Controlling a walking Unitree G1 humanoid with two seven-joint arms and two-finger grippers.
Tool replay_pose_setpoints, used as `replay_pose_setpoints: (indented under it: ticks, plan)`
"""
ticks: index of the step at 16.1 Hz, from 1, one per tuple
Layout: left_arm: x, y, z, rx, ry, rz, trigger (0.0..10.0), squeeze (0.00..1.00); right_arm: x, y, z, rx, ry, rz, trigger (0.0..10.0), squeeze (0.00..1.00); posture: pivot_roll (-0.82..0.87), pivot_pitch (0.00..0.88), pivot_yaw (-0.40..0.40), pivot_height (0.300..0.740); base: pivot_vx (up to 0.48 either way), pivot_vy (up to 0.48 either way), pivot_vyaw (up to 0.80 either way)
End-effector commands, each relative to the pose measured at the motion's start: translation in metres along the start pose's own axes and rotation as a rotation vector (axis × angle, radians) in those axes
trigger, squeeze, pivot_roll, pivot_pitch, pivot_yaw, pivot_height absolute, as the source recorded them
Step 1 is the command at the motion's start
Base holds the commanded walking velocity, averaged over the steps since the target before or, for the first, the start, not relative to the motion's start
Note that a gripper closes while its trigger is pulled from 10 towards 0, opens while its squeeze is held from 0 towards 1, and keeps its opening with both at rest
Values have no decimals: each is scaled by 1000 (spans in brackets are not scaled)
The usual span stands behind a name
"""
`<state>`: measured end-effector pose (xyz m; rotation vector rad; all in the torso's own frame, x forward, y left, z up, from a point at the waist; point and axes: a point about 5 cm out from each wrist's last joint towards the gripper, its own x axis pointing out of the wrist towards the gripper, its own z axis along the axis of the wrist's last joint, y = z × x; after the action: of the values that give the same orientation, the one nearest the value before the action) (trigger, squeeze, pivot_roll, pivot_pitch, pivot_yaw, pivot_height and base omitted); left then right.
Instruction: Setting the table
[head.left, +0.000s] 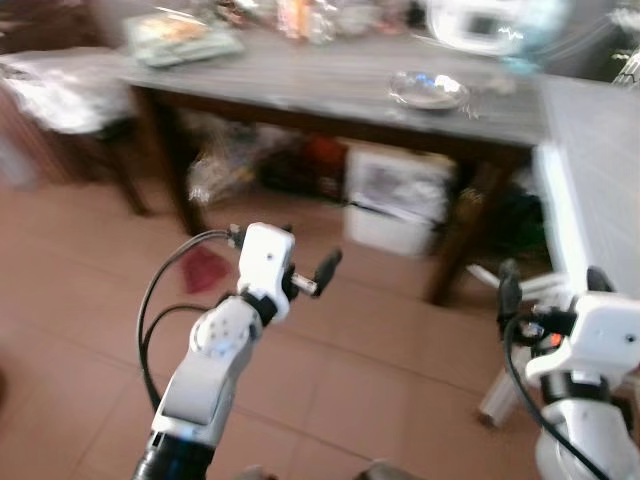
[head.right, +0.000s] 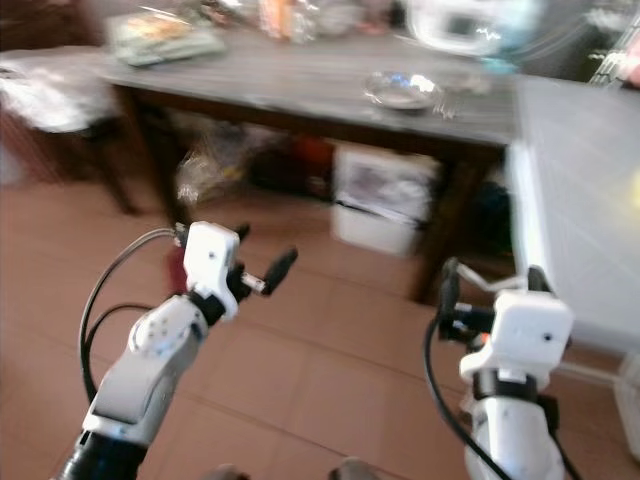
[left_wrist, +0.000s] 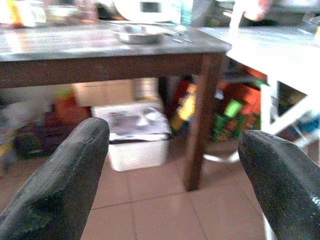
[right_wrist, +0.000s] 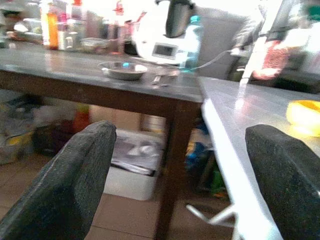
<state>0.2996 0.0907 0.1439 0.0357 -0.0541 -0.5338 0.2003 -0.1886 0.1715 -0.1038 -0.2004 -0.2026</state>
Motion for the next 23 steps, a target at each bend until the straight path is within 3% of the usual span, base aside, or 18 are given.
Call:
replay_pose_setpoints:
  ticks: [1, 4, 9, 23]
  plan:
    - [1, 0, 2, 4, -19, -13, 10000, 0, 1, -2, 0, -7, -1, 0, 10000, 0, -11, 128, -3, 714, 0, 0, -788]
    - [4, -3, 3, -14, -30, -23, 10000, 0, 2, -2, 0, -10, -2, 10, 10000, 0, -12, 123, -9, 714, 0, 0, -681]
    - [4, -6, 2, -19, -40, -35, 10000, 0, 2, -1, 1, -14, -9, 16, 10000, 0, -16, 119, -12, 714, 0, 0, 0]
    - [7, -8, -1, -22, -28, -38, 10000, 0, 2, -4, 1, -33, -9, 13, 10000, 0, -24, 119, -8, 714, 0, -324, 0]
